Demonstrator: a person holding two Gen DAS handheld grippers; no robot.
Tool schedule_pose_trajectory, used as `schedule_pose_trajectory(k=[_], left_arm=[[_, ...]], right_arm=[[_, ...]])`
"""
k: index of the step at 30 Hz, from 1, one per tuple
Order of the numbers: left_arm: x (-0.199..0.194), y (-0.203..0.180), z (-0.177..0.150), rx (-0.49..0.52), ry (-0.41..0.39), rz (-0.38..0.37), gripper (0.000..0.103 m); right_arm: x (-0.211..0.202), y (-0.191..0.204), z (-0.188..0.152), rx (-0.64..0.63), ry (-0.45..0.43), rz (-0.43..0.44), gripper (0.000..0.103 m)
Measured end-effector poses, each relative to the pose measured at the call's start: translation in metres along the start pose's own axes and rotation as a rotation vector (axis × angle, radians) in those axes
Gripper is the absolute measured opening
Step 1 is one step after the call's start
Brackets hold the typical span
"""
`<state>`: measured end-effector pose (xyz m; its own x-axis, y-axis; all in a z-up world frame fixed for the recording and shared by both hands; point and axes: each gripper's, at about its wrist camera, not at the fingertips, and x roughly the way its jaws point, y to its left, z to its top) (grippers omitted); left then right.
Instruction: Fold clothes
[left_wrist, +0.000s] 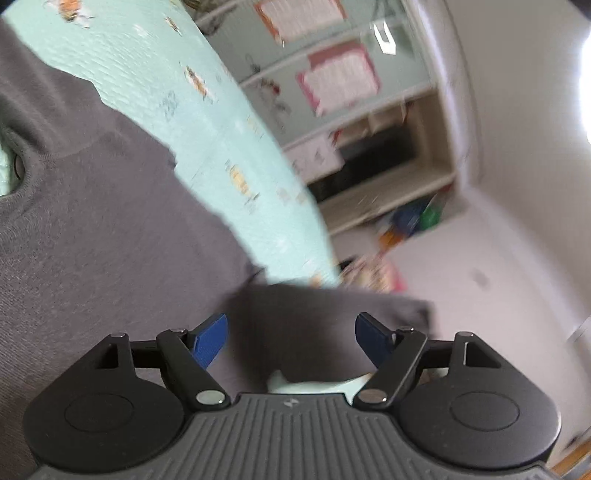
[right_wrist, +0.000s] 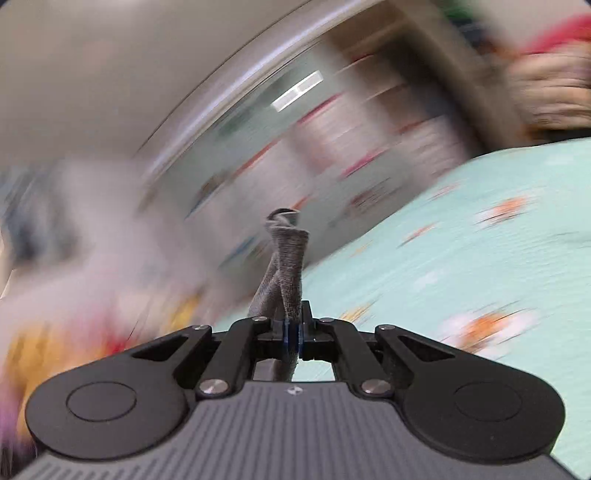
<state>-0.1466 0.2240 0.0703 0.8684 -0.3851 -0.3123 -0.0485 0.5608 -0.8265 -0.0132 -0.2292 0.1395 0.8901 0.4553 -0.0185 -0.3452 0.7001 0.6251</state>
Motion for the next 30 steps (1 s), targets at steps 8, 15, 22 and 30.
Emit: schedule_pose_trajectory(k=[8,15,22,30], left_arm=[[0.064,0.032,-0.043,0.218,0.086,0.167,0.081],[0.065,0.028,-0.044,0.273,0.099,0.198,0.081],[0.072,0.001,-0.048,0.394,0.121,0.301,0.082],[0.082,-0.002,-0.054,0.47,0.129,0.314,0.088]], right_arm=[[-0.017,-0.138,0.005,-0.039,0.004,-0.404,0.003],[-0.003,-0.163,0.006,-0.045,0.029,-0.424,0.003],[-0.016,-0.193,-0.02,0.1,0.064,-0.525,0.009],[-0.068,-0.233,-0.027,0.412,-0.003,-0.483,0.002]])
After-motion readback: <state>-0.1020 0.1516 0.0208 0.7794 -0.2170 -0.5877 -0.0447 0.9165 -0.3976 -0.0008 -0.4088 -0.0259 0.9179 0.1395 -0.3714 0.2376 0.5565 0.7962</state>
